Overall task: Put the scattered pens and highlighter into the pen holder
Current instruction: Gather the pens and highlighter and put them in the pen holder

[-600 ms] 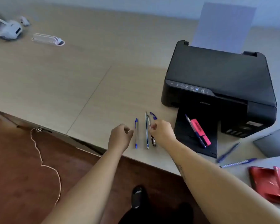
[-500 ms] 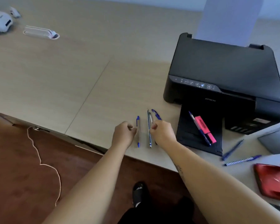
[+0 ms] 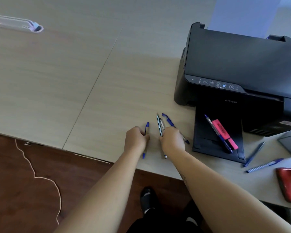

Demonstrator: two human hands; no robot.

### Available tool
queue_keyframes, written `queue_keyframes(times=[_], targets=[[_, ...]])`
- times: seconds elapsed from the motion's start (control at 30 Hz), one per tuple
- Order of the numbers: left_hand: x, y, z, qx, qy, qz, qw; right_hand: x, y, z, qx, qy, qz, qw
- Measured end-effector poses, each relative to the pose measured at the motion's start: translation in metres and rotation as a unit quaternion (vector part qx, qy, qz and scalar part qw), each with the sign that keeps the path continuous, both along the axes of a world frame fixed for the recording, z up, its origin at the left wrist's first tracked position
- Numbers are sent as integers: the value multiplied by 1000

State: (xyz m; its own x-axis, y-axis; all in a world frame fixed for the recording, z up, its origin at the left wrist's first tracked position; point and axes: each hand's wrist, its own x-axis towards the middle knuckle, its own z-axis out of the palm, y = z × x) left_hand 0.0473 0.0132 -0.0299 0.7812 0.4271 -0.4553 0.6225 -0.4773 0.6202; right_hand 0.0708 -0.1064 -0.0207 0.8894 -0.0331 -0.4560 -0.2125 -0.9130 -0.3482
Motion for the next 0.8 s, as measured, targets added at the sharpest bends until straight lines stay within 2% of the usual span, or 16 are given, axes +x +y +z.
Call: queue_keyframes(times=[0.43,0.7,0.8], targets=[[-6,18,16,20,6,-33,999,1,2,13,-44,-1,35,998],[-14,36,15,-3,-25,-6,1000,2,17,5,-14,-29,91,995],[-17,42,12,-22,-27,12,999,2,23,-2,25,-47,96,994]])
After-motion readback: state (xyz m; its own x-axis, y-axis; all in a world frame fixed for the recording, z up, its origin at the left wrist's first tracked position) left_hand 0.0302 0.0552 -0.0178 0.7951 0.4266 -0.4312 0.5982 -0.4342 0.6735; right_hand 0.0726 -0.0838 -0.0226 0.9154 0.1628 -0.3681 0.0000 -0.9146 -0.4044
